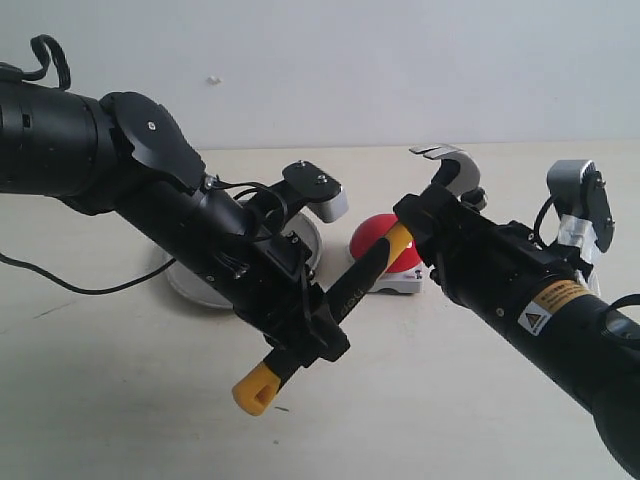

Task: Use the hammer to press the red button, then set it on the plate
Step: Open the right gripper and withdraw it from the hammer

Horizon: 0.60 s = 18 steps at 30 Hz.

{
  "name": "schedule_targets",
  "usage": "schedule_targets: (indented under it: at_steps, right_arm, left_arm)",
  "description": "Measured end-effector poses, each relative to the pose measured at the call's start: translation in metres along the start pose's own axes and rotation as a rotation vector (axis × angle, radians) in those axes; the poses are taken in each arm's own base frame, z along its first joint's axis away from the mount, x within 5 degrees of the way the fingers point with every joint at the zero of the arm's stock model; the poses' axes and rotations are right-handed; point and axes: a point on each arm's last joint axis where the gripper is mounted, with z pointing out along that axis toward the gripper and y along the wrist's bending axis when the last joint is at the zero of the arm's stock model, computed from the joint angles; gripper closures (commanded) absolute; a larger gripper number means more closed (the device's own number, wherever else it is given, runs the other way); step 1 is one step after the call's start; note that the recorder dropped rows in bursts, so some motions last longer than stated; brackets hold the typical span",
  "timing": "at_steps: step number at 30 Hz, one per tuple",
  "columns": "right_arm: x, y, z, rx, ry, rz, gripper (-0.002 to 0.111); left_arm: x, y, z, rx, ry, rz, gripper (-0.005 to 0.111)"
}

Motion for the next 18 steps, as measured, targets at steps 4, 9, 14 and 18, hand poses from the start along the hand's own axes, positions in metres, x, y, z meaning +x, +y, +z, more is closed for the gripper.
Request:
schedule_targets:
  at_steps: [4,9,14,18]
  right_arm:
    - [0.0004,-0.0006,0.0,0.007,0.005,0.0,0.086]
    - [0.0007,-0.0006,0.0005,0.01,0.009,-0.003,0.074]
    - [0.0024,-0.0019,0.0004,0.024,0.028,-0.03,0.067]
    - [0.0042,-0.004,0.0003,0.047,0.048,-0.038,0.063]
  left_arm:
    - [0.0011,0.0001,0.0009,0.002,0.004,-0.004,0.107]
    - [0.0011,0.0001,0.0009,0.002,0.004,-0.006,0.107]
    - [0.0013,0.0007,0.0006,0.001,0.003,-0.008,0.107]
    - [0.001,0.0005,0.0006,0.002,0.0,-0.011,0.107]
